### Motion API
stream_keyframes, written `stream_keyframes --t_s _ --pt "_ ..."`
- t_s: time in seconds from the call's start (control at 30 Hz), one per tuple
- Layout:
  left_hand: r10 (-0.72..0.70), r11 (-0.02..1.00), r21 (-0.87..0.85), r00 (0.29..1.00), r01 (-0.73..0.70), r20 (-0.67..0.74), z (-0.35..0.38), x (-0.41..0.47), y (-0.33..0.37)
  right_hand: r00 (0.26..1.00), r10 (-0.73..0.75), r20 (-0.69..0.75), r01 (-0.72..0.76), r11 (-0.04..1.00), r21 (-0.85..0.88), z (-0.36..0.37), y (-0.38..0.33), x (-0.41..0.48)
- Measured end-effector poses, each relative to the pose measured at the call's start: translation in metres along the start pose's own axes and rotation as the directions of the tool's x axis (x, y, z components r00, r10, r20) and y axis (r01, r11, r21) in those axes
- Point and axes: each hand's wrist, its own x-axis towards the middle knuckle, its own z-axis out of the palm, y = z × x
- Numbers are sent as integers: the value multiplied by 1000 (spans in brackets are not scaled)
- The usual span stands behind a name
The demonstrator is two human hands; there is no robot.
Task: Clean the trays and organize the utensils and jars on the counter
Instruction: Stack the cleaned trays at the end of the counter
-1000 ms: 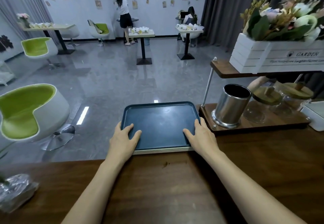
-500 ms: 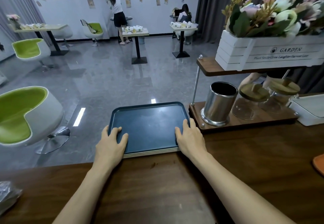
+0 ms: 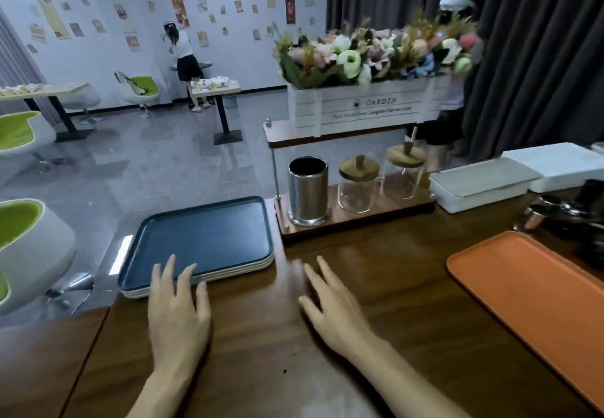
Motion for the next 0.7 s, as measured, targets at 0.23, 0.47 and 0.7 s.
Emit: stream_keyframes --t_s 0.23,0.47,0.7 --pt "198 931 -360 910 -58 365 42 -113 210 998 42 41 -42 999 2 -99 110 -119" --pt "341 876 -466 838 -120 425 93 -168 363 987 157 -42 -152 983 106 -197 196 -229" --pt "433 890 -358 772 -283 465 133 -164 414 976 198 -86 -211 960 -186 -210 254 -292"
